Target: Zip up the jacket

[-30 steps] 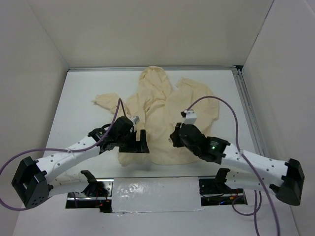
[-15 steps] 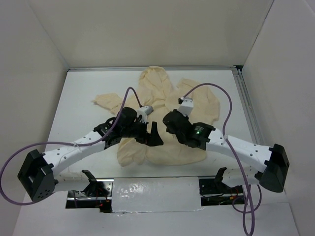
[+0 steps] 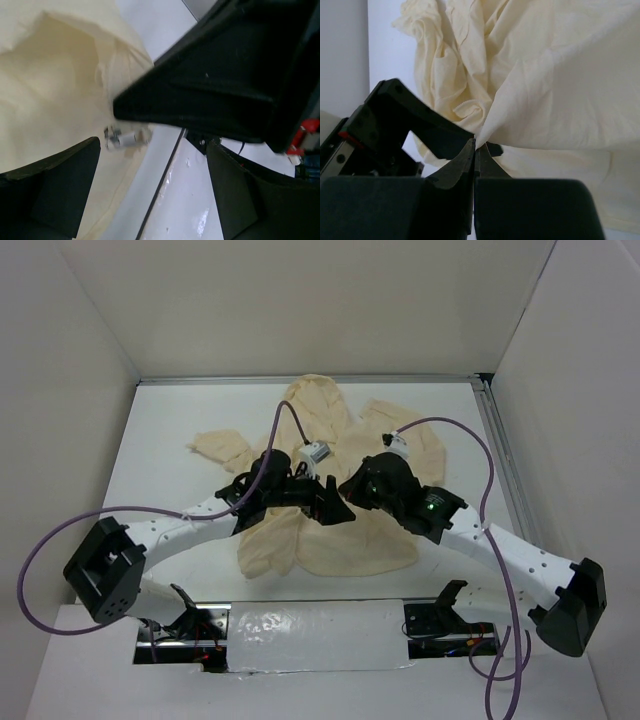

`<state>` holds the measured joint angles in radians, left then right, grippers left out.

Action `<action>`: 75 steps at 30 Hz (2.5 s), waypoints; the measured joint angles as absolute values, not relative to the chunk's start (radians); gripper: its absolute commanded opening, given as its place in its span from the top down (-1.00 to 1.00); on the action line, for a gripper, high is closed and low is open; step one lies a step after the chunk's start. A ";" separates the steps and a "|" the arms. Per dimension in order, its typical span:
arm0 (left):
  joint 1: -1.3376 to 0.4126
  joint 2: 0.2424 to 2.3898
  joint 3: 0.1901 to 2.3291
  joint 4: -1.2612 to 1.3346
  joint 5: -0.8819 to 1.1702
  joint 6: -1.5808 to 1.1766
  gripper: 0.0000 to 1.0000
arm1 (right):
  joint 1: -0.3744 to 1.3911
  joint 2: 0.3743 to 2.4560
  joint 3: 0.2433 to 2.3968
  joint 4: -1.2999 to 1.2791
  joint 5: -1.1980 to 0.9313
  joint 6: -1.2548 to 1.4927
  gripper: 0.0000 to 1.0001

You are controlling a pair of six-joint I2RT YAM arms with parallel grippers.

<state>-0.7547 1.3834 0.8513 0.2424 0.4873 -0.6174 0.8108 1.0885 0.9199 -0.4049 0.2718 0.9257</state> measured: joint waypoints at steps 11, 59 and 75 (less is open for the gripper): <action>-0.757 1.497 0.873 0.337 0.546 -0.654 0.94 | 0.768 1.021 0.858 -0.363 0.231 1.037 1.00; -0.825 1.063 0.567 -0.440 0.099 -0.910 -0.67 | 0.647 0.719 0.515 -0.237 0.070 0.837 1.00; -0.825 1.205 0.601 -0.505 -0.047 -0.949 -0.43 | 0.647 0.756 0.477 -0.258 0.030 0.790 1.00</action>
